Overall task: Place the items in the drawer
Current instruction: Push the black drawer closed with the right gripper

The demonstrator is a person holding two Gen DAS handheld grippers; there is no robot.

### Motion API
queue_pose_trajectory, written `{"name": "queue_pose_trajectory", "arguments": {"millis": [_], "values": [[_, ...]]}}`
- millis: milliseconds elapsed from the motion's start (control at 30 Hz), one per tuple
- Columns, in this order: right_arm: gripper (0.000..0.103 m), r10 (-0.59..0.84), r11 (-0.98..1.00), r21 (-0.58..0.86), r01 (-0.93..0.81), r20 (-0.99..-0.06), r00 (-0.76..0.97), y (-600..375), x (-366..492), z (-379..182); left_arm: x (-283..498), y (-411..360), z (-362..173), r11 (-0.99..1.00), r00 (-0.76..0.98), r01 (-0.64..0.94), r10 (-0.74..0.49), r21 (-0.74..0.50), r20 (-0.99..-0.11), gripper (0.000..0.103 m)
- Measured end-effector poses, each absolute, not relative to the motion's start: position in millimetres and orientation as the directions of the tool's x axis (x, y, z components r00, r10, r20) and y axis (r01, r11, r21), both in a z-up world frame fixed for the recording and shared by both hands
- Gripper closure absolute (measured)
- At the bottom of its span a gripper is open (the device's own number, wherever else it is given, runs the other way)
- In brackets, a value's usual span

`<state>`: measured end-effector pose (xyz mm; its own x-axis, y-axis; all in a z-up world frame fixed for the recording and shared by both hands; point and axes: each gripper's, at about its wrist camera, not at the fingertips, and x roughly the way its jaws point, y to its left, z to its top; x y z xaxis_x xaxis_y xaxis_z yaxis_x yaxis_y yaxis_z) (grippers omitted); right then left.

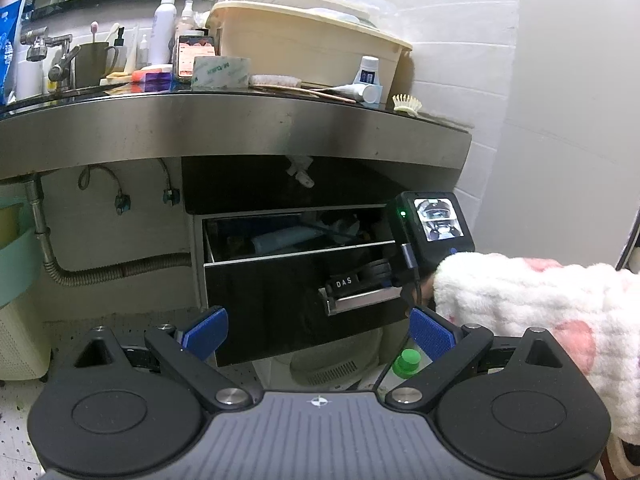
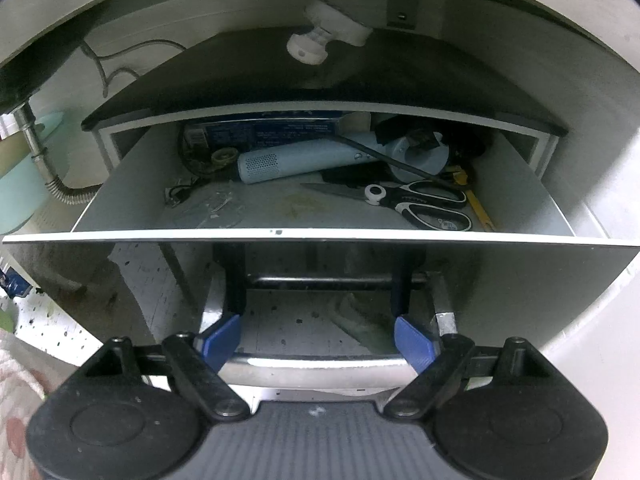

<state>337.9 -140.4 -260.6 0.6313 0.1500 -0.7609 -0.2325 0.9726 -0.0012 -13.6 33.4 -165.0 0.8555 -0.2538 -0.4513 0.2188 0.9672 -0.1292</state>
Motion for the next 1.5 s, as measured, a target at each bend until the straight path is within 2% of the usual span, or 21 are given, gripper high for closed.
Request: {"name": "queue_pose_trajectory", "arguments": {"millis": [767, 1500], "values": [[0.018, 0.15, 0.973, -0.001, -0.229, -0.753, 0.641, -124.3, 386.1, -261.0, -13.1, 32.8, -166.0, 0.972, 0.854, 0.21, -0.237, -0.11, -0.464, 0.005], [0.018, 0.155, 0.973, -0.002, -0.229, -0.733, 0.663, -123.3, 383.7, -267.0, -12.5, 36.2, -167.1, 0.977, 0.855, 0.182, -0.214, -0.112, -0.472, 0.005]]}}
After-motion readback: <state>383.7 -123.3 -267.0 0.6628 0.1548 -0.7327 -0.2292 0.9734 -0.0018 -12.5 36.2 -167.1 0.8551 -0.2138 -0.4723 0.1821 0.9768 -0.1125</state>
